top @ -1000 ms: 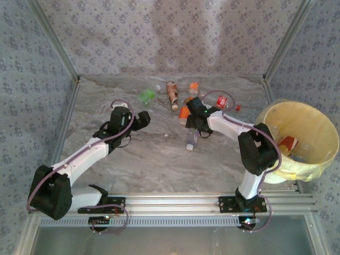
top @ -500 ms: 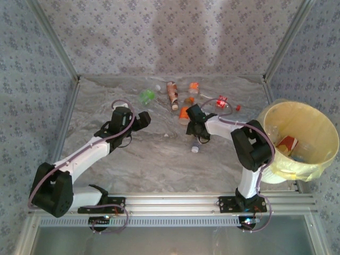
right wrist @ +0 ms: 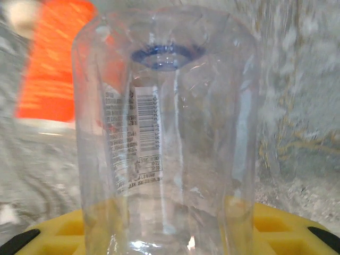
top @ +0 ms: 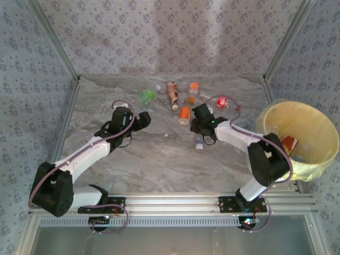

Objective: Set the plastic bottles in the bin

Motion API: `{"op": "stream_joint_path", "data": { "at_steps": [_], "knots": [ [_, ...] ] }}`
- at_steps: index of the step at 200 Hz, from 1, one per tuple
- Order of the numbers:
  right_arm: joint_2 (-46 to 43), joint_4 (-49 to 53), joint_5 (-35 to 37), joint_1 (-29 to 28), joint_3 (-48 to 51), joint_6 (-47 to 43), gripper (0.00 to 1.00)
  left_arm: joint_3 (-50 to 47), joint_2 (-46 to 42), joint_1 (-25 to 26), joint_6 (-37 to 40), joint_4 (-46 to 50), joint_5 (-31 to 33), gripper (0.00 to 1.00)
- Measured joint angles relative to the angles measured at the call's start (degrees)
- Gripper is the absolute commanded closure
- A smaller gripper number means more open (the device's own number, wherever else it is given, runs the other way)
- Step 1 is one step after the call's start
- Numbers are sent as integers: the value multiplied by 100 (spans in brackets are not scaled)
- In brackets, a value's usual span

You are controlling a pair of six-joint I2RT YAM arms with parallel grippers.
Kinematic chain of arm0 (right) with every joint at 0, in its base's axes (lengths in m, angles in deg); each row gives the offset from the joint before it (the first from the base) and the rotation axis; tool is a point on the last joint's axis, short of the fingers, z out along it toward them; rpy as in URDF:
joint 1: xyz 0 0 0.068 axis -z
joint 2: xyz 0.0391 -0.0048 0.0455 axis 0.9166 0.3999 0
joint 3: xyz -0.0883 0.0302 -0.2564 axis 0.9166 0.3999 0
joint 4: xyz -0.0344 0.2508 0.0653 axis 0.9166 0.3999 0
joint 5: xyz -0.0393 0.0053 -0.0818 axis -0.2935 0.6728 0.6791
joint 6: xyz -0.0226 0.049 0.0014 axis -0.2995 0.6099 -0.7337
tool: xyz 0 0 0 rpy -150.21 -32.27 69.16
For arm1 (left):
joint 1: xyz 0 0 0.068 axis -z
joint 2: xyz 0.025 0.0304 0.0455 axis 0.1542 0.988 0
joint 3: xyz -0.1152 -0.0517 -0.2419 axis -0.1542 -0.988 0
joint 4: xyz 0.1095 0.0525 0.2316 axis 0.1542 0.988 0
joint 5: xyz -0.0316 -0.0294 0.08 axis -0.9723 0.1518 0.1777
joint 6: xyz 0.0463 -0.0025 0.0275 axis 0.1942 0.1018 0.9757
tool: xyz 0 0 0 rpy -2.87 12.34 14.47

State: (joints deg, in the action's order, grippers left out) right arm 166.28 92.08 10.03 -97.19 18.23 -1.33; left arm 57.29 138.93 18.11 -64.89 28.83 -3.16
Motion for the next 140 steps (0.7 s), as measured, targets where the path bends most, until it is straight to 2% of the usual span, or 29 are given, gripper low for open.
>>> {"op": "stream_joint_path", "data": {
  "at_steps": [97, 140],
  "knots": [
    [-2461, 785, 258, 90, -1161, -1659, 54, 0, 26, 0, -20, -57, -24, 2],
    [-3351, 1349, 975, 393, -1880, -2326, 54, 0, 96, 0, -22, -63, -63, 2]
  ]
}}
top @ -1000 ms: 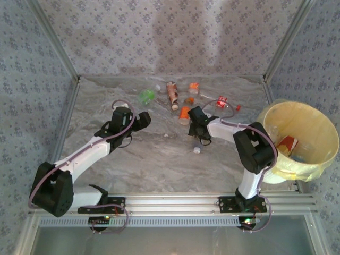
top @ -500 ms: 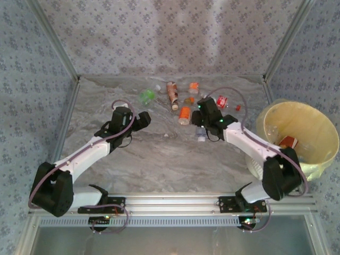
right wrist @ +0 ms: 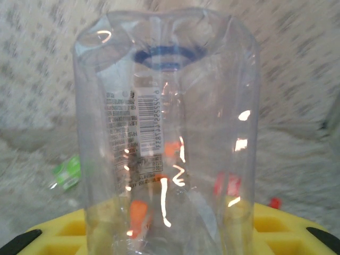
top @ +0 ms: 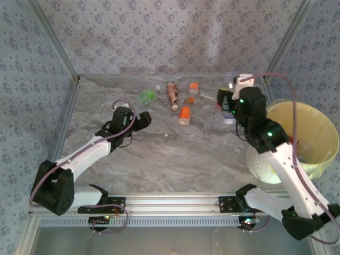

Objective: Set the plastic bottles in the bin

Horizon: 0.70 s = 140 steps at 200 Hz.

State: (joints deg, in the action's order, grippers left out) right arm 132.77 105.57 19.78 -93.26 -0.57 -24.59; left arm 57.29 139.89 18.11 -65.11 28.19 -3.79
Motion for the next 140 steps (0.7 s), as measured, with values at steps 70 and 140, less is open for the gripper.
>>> {"op": "stream_joint_path", "data": {
  "at_steps": [70, 140],
  "knots": [
    [-988, 439, 1259, 1823, -245, -870, 54, 35, 271, -4, -63, -44, -157, 2],
    [-855, 621, 1399, 3724, 188, -1073, 51, 245, 352, -26, -105, -114, -302, 2]
  ]
}}
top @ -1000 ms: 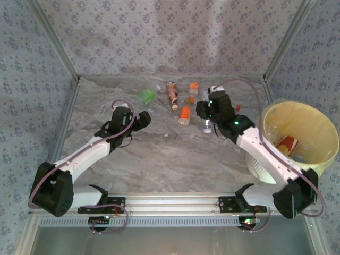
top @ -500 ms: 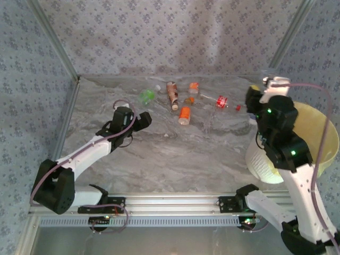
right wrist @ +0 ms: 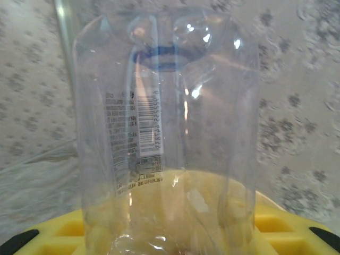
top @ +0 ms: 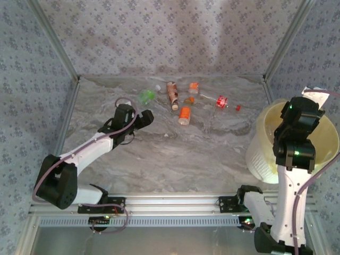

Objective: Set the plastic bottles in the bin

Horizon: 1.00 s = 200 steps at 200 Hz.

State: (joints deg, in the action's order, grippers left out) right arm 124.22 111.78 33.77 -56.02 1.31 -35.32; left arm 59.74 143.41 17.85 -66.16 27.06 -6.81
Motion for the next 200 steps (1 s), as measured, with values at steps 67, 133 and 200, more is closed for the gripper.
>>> {"op": "stream_joint_path", "data": {
  "at_steps": [67, 133, 200],
  "knots": [
    [-4, -170, 538, 822, 920, -57, 46, 22, 2, 0, 0, 7, -2, 2],
    [-181, -70, 890, 1635, 1204, 343, 15, 442, 225, 0, 44, 68, -153, 2],
    [-638, 35, -260, 1381, 1123, 721, 0, 584, 280, -11, 299, 319, -129, 2]
  ]
}}
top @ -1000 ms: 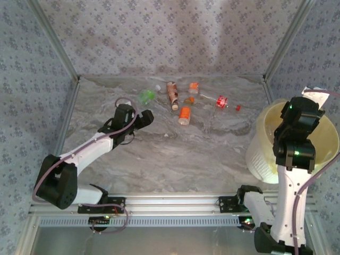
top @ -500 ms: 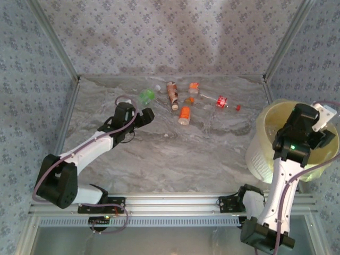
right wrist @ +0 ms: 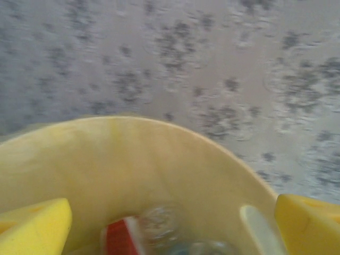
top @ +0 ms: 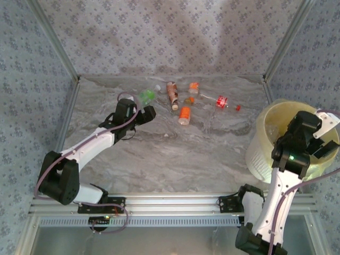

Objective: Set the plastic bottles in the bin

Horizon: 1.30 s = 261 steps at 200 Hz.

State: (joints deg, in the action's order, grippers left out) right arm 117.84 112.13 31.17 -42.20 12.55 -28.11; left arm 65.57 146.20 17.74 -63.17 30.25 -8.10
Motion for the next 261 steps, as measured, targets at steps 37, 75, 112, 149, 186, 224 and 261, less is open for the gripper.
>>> {"op": "stream_joint_path", "data": {
  "at_steps": [37, 75, 112, 149, 186, 224, 261],
  "knots": [
    [-66, -208, -2573, -448, -136, 28, 0, 837, 437, -120, 538, 673, 22, 2],
    [144, -645, -3910, -1604, -111, 114, 0, 1635, 1038, -247, 1327, 1193, 155, 2],
    [304, -946, -4275, -2765, -96, 101, 0, 2232, 1681, -304, 2800, 1381, 299, 2],
    [577, -1152, -4299, -3348, -96, 105, 0, 2581, 2229, -546, 4050, 1307, 107, 2],
    [671, -1198, -4299, -3591, -96, 85, 0, 2881, 2732, -903, 4809, 1145, -17, 2],
    [662, -1237, -4242, -3628, -98, 31, 0, 3536, 3554, -1093, 5425, 1097, -149, 2],
    [656, -1014, -3910, -3665, -212, -146, 0, 4269, 4236, -1211, 5770, 1283, -398, 2]
  ]
}}
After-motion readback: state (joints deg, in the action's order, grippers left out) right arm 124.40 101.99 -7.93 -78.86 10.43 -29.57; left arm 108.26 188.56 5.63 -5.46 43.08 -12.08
